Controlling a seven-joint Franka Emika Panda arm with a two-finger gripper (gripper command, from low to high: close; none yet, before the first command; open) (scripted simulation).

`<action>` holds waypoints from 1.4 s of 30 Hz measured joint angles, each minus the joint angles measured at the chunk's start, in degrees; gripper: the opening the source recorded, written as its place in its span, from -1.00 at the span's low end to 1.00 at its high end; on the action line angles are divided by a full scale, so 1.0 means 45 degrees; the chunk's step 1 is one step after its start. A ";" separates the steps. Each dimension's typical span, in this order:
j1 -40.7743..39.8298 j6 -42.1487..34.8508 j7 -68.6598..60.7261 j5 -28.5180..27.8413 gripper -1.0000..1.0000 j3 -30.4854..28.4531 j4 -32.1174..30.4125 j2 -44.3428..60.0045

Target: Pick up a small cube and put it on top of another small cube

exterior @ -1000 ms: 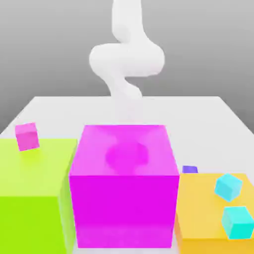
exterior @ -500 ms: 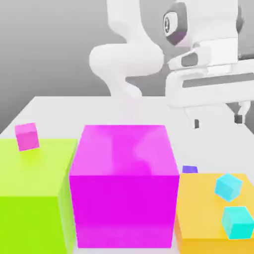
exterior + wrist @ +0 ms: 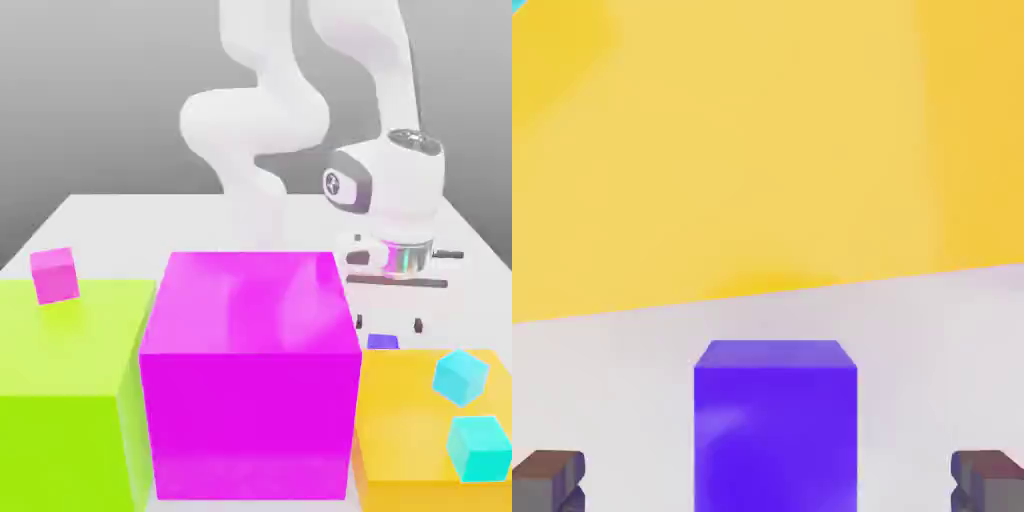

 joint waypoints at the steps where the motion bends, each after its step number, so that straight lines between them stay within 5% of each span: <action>1: 0.0365 0.0224 0.0546 -0.0805 0.00 -0.0597 0.0071 0.0305; 5: 0.2930 0.1130 0.1931 -0.2747 0.00 -0.3635 0.0333 0.1438; 9: 0.5160 0.2079 0.2210 -0.2922 0.00 -0.5808 0.0476 0.2517; 10: 0.5553 0.2294 0.2204 -0.2840 -1.00 -0.6143 0.0493 0.2765; 17: 0.5663 0.2366 0.2228 -0.2858 -1.00 -0.6249 0.0501 0.2820; 22: 0.3841 0.1384 0.1635 -0.2300 -1.00 -0.4396 0.0346 0.1655; 26: 0.2732 0.0456 0.0239 -0.0356 -1.00 -0.2744 0.0111 0.0516; 32: 0.3216 -0.0893 -0.0905 0.1494 -1.00 -0.2535 -0.0301 -0.1226; 36: 0.2901 -0.1955 0.0062 0.0133 -1.00 -0.2452 0.0821 -0.0880; 42: 0.3168 -0.3425 0.2451 0.0023 -1.00 -0.2437 0.3465 -0.0469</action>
